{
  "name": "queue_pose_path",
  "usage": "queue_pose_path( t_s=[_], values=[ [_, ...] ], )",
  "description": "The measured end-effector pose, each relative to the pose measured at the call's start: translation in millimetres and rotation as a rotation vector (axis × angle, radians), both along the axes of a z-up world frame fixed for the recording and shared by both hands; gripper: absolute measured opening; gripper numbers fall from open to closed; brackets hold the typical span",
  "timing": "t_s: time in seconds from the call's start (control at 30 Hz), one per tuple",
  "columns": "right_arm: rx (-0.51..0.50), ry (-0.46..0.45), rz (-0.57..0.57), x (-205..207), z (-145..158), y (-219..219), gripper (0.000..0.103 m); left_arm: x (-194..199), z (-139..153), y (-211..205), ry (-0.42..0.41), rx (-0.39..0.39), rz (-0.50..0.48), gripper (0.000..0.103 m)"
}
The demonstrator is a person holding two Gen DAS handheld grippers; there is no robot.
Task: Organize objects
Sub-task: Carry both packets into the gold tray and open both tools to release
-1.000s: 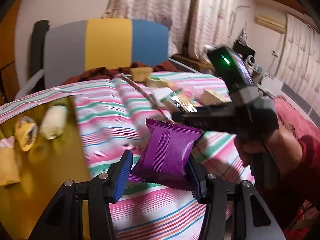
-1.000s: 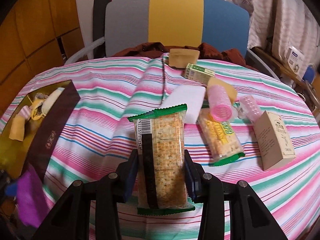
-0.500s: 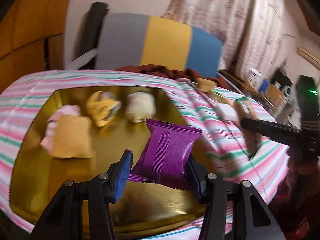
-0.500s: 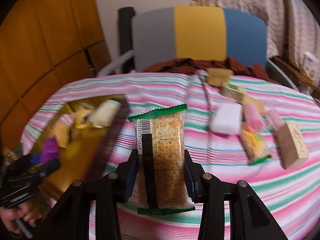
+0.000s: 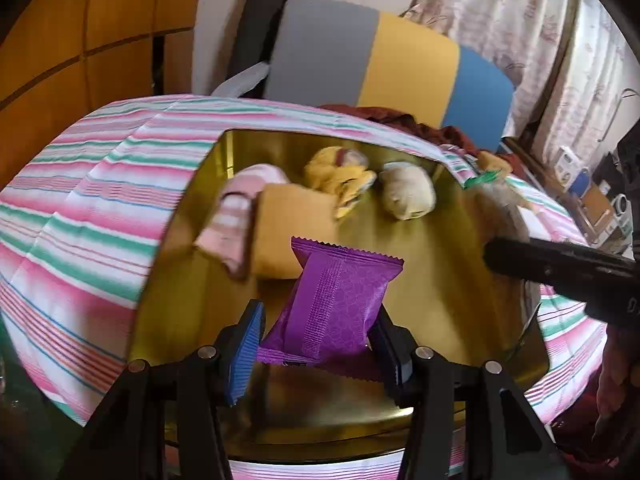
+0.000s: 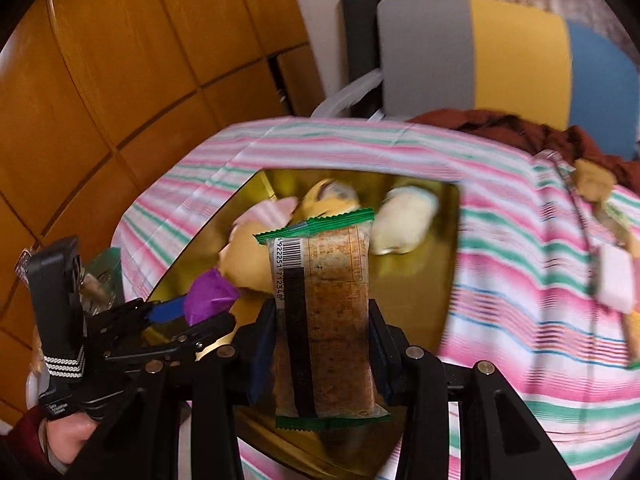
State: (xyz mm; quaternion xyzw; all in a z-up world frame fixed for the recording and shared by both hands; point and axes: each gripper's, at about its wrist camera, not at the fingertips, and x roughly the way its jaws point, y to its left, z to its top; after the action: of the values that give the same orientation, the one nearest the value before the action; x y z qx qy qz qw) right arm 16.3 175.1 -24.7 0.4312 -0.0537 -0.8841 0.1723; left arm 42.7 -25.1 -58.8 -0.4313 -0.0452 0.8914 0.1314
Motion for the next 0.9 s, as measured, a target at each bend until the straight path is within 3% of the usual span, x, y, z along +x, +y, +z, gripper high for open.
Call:
queue_pose_path(
  t_s=[0.3, 0.43, 0.57, 0.67, 0.9],
  values=[
    [-0.083, -0.125, -0.063, -47.1, -34.5, -21.9, 0.045, -8.7, -9.9, -11.4, -0.047, -0.105, 0.042, 0.053],
    [-0.101, -0.091, -0.08, -46.1, -25.9, -20.2, 0.058, -13.9, -11.6, -12.2, -0.05, -0.154, 0.074, 0.056],
    [-0.084, -0.05, -0.077, -32.9, -15.7, -17.2, 0.06, -11.9, -9.4, -11.5, -0.03, -0.153, 0.085, 0.066],
    [-0.095, -0.042, -0.084, -26.9, -12.6, -11.5, 0.063, -10.5, -5.0, -10.4, -0.003, -0.177, 0.101, 0.066],
    [-0.086, -0.03, -0.101, -14.8, -7.4, 2.0, 0.064, -7.1, 5.0, -14.6, 0.034, -0.123, 0.132, 0.066]
  ],
)
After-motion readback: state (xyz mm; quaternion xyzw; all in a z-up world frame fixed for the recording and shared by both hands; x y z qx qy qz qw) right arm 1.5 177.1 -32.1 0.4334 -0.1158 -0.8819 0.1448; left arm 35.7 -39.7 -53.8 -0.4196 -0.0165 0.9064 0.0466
